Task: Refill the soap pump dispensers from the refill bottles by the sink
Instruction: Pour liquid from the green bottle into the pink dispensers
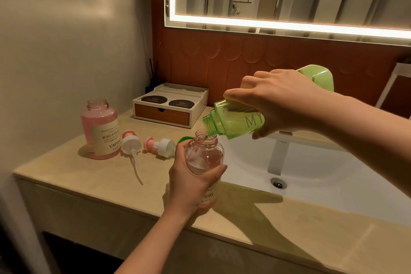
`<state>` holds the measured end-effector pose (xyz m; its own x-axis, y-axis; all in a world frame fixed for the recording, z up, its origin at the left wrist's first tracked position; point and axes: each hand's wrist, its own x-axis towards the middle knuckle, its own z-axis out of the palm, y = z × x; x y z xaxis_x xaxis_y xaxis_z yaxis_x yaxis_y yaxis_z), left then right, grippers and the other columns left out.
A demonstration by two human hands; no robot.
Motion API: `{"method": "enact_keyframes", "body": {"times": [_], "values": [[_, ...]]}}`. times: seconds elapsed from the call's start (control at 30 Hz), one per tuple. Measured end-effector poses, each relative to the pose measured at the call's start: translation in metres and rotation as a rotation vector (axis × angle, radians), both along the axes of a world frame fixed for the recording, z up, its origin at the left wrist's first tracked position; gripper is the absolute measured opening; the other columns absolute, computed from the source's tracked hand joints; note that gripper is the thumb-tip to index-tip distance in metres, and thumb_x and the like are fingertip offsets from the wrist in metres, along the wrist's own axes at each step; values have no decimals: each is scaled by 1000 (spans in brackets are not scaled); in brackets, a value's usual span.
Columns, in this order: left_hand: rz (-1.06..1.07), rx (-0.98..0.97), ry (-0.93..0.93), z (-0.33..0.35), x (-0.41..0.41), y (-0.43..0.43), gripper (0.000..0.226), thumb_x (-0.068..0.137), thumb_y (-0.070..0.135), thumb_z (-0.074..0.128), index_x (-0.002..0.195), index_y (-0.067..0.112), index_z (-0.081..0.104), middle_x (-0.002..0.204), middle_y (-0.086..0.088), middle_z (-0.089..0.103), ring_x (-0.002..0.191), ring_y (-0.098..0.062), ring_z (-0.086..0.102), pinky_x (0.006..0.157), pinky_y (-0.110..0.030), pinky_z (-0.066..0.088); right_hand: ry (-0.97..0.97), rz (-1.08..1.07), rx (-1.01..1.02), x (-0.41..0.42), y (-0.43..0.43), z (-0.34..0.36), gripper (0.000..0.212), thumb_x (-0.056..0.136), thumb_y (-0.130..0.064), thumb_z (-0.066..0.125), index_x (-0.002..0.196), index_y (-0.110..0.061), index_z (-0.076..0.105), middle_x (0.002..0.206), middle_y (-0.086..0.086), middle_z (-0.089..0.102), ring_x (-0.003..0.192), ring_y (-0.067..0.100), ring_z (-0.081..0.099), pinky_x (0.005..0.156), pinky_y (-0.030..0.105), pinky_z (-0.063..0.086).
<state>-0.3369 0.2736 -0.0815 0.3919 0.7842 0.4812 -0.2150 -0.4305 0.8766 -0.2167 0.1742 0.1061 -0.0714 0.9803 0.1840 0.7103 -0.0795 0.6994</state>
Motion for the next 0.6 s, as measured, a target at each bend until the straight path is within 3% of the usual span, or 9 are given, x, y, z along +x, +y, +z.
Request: {"method": "enact_keyframes", "body": {"times": [0.3,0.6], "values": [[-23,-7,-15,-2,1,1,69,59,19,83,118,21,46,106,10,62,95,4,59,76,-11,49,-97,20,-28,-5,6,7,97,68,-65,66,145,-30,16,125,-1,48,108,19,50,81,30,47],[-19,-11,-25,3,-1,-2,73,47,50,74,111,30,47,100,16,62,93,11,57,73,-4,44,-213,73,-72,-12,8,15,91,75,-54,66,145,-26,15,128,4,46,113,24,48,88,34,45]]}}
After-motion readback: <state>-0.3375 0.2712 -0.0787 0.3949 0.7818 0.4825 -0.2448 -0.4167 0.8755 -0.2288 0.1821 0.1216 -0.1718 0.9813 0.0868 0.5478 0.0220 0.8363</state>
